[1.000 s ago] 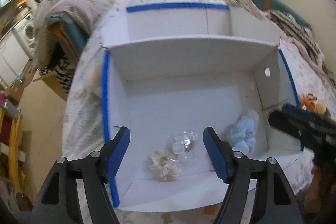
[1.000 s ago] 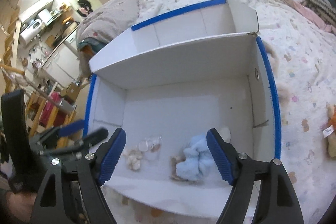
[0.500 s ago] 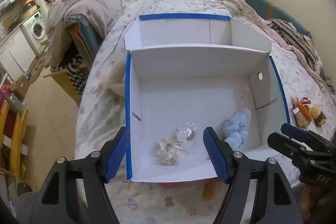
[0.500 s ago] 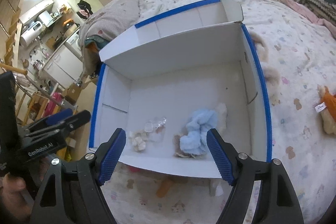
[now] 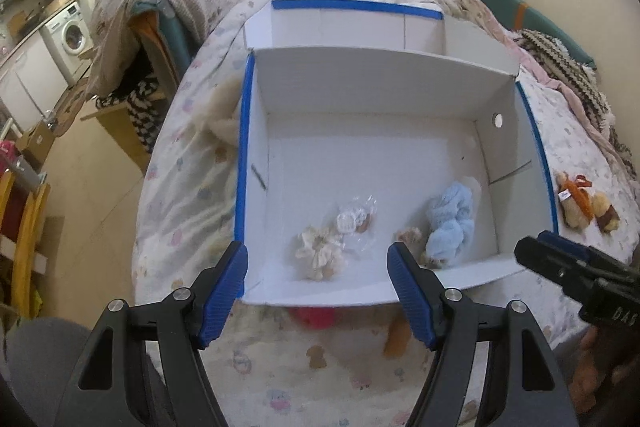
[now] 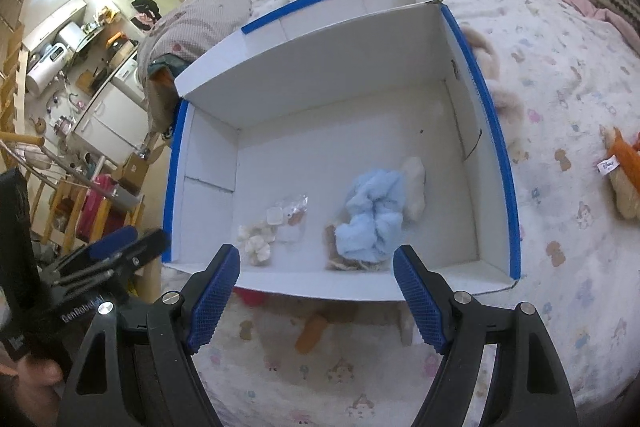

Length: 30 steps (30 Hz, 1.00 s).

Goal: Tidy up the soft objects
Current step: 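Withdraw both open grippers back from the box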

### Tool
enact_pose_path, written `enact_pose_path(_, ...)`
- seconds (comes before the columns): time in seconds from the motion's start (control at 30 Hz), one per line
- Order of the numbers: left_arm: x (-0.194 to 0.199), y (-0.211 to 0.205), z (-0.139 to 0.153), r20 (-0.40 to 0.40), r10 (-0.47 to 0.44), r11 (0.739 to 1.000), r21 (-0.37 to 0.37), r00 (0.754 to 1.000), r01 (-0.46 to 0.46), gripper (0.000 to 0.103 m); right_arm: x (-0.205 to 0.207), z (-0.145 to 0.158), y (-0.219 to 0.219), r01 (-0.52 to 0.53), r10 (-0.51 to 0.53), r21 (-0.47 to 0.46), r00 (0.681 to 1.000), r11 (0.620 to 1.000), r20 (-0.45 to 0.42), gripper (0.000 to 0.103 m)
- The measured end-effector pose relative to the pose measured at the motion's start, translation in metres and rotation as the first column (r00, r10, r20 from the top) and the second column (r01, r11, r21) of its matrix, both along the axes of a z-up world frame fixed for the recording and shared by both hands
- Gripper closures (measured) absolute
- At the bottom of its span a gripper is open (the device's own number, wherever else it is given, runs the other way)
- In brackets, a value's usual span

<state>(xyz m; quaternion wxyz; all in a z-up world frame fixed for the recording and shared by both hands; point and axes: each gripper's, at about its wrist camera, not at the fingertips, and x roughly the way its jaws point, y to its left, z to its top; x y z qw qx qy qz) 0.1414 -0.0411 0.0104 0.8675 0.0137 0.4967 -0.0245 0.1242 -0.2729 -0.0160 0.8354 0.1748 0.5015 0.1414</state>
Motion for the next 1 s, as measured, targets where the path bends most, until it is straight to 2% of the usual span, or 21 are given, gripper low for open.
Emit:
enact_pose_path(0.13, -0.005, 0.001, 0.005, 0.013, 0.033, 0.998, 0.052, 0.999, -0.034, 0.033, 0.001, 0.002, 0.007, -0.023, 0.023, 0.003, 1.000, 1.000, 0.000, 0.019)
enact_pose_path(0.27, -0.009, -0.001, 0.021, 0.066, 0.048, 0.996, 0.072, 0.997, -0.053, 0.033, -0.009, 0.010, 0.006, -0.040, 0.039, 0.023, 0.999, 0.999, 0.017, 0.019)
enact_pose_path(0.37, -0.012, 0.000, 0.027, 0.066, 0.064, 0.996, 0.058, 0.996, -0.068, 0.033, -0.017, 0.013, 0.003, -0.051, 0.051, 0.001, 0.998, 0.999, 0.037, 0.019)
enact_pose_path(0.53, -0.016, 0.007, 0.025, 0.050, 0.069, 0.996, 0.055, 0.996, -0.072, 0.033, -0.016, 0.000, -0.007, -0.035, 0.036, 0.031, 0.999, 0.999, -0.031, 0.019)
enact_pose_path(0.6, -0.019, 0.013, 0.020, 0.043, 0.082, 0.996, 0.036, 0.996, -0.083, 0.033, -0.016, -0.002, -0.008, -0.031, 0.033, 0.044, 0.999, 0.999, -0.042, 0.019)
enact_pose_path(0.73, -0.023, 0.027, 0.004, 0.007, 0.093, 0.996, 0.003, 0.996, -0.093, 0.033, -0.015, -0.006, -0.008, -0.033, 0.043, 0.130, 0.997, 0.991, -0.071, 0.019)
enact_pose_path(0.8, -0.025, 0.030, -0.008, -0.025, 0.091, 0.996, -0.003, 0.996, -0.091, 0.033, -0.016, -0.011, -0.009, -0.031, 0.043, 0.133, 0.995, 0.991, -0.091, 0.019)
enact_pose_path(0.9, -0.031, 0.034, -0.028, -0.087, 0.081, 0.995, -0.053, 0.993, -0.086, 0.033, -0.022, -0.023, -0.014, -0.029, 0.053, 0.163, 0.987, 0.986, -0.150, 0.019)
enact_pose_path(1.0, -0.031, 0.034, -0.051, -0.160, 0.081, 0.995, -0.044, 0.984, -0.089, 0.033, -0.024, -0.034, -0.020, 0.022, 0.002, 0.116, 0.980, 0.993, -0.200, 0.019)
